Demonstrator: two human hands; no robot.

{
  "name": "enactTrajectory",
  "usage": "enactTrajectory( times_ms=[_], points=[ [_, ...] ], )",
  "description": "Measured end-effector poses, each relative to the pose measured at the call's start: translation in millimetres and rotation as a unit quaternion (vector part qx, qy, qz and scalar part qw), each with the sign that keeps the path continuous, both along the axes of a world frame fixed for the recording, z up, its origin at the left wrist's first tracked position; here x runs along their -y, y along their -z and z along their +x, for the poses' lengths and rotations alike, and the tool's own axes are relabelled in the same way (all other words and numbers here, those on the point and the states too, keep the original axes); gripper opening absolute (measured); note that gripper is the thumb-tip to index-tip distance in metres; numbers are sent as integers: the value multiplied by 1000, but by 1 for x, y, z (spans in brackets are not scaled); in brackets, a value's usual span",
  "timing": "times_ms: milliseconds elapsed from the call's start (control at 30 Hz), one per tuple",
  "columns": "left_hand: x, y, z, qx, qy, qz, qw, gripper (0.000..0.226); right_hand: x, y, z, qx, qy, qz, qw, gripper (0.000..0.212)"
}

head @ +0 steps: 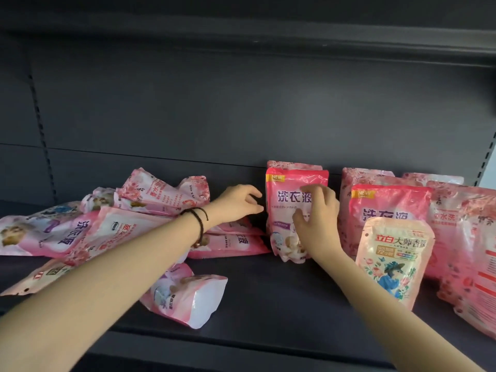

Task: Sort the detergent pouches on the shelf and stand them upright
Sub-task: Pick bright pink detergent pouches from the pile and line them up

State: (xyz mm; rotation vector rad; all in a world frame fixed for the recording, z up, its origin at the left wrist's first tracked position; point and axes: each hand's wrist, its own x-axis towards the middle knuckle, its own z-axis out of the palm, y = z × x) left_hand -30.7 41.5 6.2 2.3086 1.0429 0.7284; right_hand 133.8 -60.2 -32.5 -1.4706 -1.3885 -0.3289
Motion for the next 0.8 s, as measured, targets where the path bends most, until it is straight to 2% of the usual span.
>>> enactTrajectory(
  times_ms=[100,233,333,533,633,700,800],
  points=[
    [13,-11,-33,-137,31,95,985,30,2,-15,-5,143,-35,-101,984,26],
    [23,-21,-72,-321,2,259,911,26,-10,-28,-21,289,-65,-221,929,27],
    [16,-22,-98,-359,-19,328,874,22,-28,-28,-39,375,-72,-232,895,29],
    [-28,-22,-146,-390,-49,368,842,28,-72,-20,-78,459,-67,-234,854,30],
    [-54,-23,-158,-375,-49,348,858,34,-94,-11,-96,445,-72,-254,856,38],
    [-67,-22,-161,-328,-46,281,900,37,-107,-1,-108,435,-74,-259,859,41],
    [-84,-16,-161,-254,-37,191,948,33,-123,15,-122,399,-75,-226,885,19]
  ],
)
